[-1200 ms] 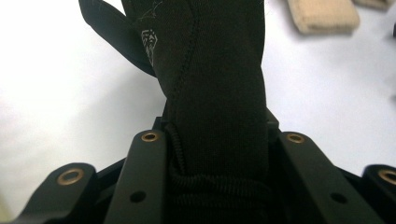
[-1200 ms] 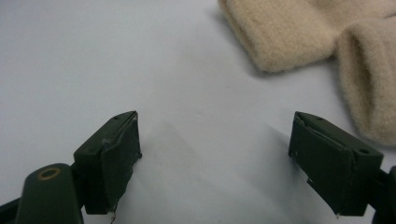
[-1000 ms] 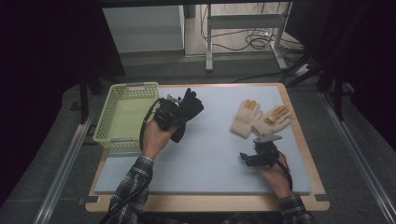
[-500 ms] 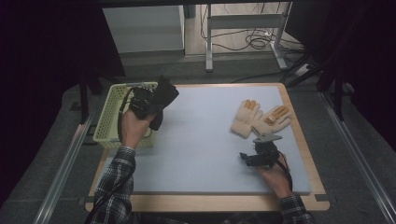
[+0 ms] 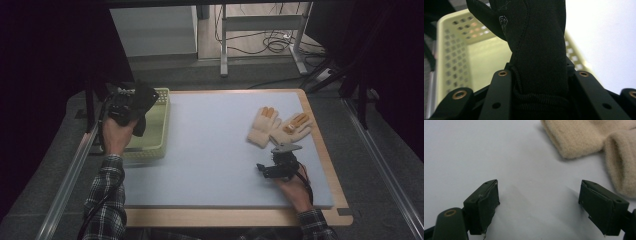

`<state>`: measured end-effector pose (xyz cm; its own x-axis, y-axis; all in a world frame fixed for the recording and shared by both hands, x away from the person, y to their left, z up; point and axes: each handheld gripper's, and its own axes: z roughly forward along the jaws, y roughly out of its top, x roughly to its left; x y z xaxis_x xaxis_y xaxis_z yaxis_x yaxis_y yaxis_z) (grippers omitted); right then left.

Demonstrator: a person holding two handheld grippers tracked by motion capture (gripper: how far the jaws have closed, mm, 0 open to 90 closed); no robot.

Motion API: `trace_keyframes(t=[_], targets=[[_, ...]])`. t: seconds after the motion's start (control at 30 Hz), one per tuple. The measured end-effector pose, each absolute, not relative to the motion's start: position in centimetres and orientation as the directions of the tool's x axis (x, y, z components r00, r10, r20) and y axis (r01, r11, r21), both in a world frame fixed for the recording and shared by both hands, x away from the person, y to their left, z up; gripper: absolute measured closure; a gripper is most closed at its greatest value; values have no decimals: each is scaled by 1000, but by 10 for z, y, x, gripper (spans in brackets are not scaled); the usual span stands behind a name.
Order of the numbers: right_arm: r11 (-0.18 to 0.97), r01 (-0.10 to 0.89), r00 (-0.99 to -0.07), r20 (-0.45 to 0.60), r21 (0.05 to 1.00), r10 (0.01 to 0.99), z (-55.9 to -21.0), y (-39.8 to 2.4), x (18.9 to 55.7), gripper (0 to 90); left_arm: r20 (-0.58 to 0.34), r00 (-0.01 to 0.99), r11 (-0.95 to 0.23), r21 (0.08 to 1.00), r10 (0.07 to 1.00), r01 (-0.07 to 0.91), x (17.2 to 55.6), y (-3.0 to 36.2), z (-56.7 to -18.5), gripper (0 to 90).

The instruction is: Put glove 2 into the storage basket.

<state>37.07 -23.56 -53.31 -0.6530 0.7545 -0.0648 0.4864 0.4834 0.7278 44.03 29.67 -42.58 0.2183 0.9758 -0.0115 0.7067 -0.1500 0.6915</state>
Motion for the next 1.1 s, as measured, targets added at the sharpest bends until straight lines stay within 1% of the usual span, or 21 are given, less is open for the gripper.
trace_keyframes(t=[0.1, 0.33, 0.63, 0.83, 0.9, 0.93, 1.0, 1.1], targets=[[483, 486, -653, -65, 728, 755, -533, -236, 371, 162, -21, 194, -127, 685, 981, 717, 443, 309, -434, 651], [483, 486, -653, -65, 728, 754, -533, -236, 371, 161, -14, 170, -120, 647, 985, 753, 451, 326, -459, 638], [483, 486, -653, -64, 728, 755, -533, -236, 371, 161, -2, 132, -106, 592, 991, 799, 467, 335, -482, 628], [483, 486, -653, -64, 728, 755, -533, -236, 371, 162, 33, 121, -119, 549, 992, 827, 478, 334, -490, 604], [483, 486, -653, -64, 728, 755, -533, -236, 371, 162, 57, 114, -127, 526, 992, 841, 481, 332, -495, 550], [483, 486, -653, -64, 729, 755, -533, -236, 371, 161, 75, 111, -133, 513, 991, 848, 483, 332, -497, 499], [483, 486, -653, -65, 729, 755, -533, -236, 371, 162, 100, 106, -142, 490, 989, 860, 485, 330, -502, 366], [483, 486, -653, -64, 728, 755, -533, -236, 371, 161, 99, 108, -144, 498, 989, 855, 484, 330, -501, 218]])
